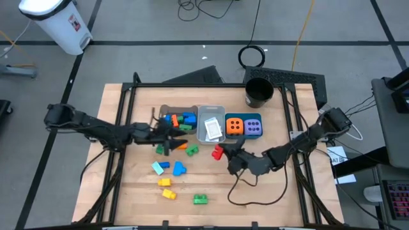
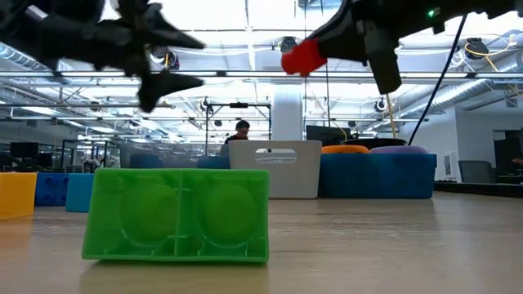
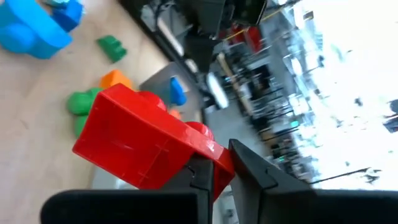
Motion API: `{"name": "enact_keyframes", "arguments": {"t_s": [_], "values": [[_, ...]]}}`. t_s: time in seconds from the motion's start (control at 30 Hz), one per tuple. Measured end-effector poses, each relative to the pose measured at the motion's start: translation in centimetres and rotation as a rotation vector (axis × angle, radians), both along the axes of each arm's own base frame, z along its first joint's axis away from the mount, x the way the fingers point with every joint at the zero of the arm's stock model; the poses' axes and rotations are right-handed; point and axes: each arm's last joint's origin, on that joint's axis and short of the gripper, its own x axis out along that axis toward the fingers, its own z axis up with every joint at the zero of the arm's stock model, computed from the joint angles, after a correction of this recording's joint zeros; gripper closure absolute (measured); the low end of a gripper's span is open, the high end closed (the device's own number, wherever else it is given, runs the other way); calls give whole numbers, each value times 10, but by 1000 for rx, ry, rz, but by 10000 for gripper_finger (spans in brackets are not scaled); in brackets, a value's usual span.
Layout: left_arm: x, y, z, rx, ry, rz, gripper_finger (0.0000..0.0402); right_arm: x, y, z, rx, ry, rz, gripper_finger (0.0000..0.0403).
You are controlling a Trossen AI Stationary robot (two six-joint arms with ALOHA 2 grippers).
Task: Pick & Place Toys
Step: Put the red game piece into the black bin
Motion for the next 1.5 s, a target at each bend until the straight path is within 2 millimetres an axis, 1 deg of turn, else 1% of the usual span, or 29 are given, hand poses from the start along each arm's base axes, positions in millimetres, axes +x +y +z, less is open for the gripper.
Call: {"name": "enact_keyframes", "arguments": {"t_s": [0.23, 0.4, 0.5, 0.57, 0.63, 0.8, 1.0, 1.1, 1.13, 1.2, 1.33, 1.37, 1.43, 1.5], "values": [[66, -13, 11, -10, 30, -84, 119, -6, 5, 1, -81, -1, -57, 380], [110, -22, 16, -24, 26, -203, 119, -8, 8, 1, -89, 3, -43, 379], [130, -25, 18, -24, 20, -230, 119, -8, 9, 2, -91, 0, -41, 378], [139, -26, 15, -30, 32, -228, 119, -10, 10, 1, -105, 11, -57, 379], [148, -27, 12, -38, 41, -228, 119, -9, 11, 2, -96, 2, -31, 380], [157, -26, 3, -57, 74, -234, 119, -8, 11, 6, -78, -35, -30, 378], [159, -23, 5, -85, 46, -228, 119, -8, 12, 6, -84, -36, -25, 379], [159, -23, 5, -89, 42, -253, 124, -8, 12, 6, -69, -44, -26, 375], [159, -24, 6, -91, 42, -268, 131, -8, 12, 6, -67, -46, -26, 374], [159, -24, 6, -92, 42, -279, 157, -8, 12, 6, -68, -44, -26, 372], [159, -23, 6, -97, 36, -279, 237, -8, 12, 6, -65, -47, -27, 372], [159, -23, 7, -96, 33, -279, 250, -8, 12, 6, -65, -47, -27, 371], [159, -20, 7, -90, 27, -277, 250, -8, 12, 6, -47, -58, -30, 366], [159, -16, 7, -84, 25, -273, 250, -8, 12, 7, 15, -95, -41, 356]]}}
